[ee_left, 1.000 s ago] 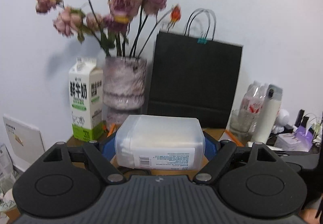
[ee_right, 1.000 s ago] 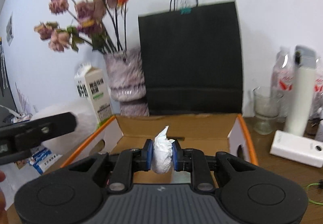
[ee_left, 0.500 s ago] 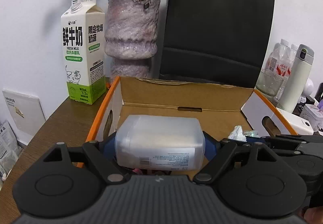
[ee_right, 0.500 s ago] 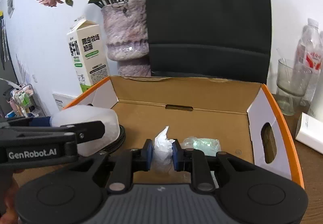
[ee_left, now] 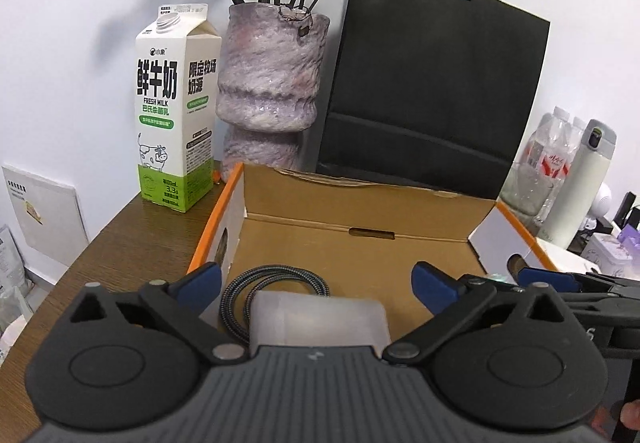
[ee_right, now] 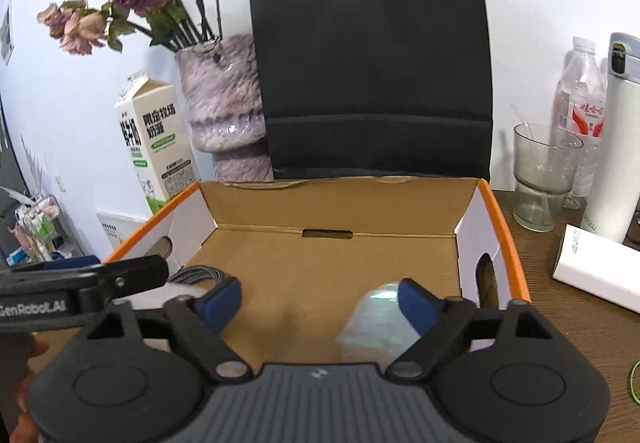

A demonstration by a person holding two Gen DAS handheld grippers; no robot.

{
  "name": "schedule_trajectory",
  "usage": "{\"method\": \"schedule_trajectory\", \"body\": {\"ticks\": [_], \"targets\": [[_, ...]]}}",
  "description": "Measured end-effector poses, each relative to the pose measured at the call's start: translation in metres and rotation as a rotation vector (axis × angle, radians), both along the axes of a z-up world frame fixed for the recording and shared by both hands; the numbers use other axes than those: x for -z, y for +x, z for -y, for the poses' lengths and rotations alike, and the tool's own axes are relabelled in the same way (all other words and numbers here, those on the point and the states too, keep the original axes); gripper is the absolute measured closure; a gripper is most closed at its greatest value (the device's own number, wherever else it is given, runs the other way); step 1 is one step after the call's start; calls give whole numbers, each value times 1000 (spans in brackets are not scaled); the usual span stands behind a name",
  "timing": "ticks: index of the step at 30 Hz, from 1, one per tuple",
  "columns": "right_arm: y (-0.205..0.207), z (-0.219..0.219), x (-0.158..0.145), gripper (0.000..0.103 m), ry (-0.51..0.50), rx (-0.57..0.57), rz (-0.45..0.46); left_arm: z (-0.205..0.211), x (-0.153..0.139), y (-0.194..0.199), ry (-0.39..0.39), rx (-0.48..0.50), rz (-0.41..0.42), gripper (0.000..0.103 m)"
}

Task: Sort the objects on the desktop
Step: 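Lower the tissue and clear box into the cardboard box and release both, then grasp a white cap with the right tool while the left tool grasps another white cap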

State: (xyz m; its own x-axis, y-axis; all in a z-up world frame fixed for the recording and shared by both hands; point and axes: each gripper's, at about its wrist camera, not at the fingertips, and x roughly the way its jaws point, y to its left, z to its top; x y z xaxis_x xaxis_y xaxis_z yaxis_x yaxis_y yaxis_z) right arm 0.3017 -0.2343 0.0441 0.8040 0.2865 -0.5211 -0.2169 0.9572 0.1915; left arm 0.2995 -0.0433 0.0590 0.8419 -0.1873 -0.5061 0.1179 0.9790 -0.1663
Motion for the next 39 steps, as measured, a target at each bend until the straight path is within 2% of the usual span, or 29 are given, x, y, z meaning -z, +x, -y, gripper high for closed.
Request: {"method": "schedule_trajectory", "body": {"ticks": [2, 7, 12, 18, 24, 29, 36, 39], "targets": [[0, 5, -4, 0, 16, 18, -4, -3, -4, -2, -26, 10, -4, 0], [-10, 12, -18, 0, 73, 0, 2, -14, -20, -12, -84, -1, 14, 0], [-34, 14, -38, 0, 53, -13, 68, -31, -38, -30, -94, -13, 49, 0], [-71, 24, -42, 0, -20, -3, 103, -54, -43, -59, -32, -30, 57, 0], [-111, 36, -27, 0, -96, 2, 98, -78, -31, -92, 53, -48, 48, 0], [-154, 31, -11, 0, -154, -54, 103, -86, -14, -119, 131, -38, 21, 0], [-202, 6, 14, 12, -245, -136, 91, -83, 20, -146, 225, 10, -44, 0], [-208, -1, 25, 25, -276, -143, 67, -82, 31, -152, 249, 30, -65, 0]]}}
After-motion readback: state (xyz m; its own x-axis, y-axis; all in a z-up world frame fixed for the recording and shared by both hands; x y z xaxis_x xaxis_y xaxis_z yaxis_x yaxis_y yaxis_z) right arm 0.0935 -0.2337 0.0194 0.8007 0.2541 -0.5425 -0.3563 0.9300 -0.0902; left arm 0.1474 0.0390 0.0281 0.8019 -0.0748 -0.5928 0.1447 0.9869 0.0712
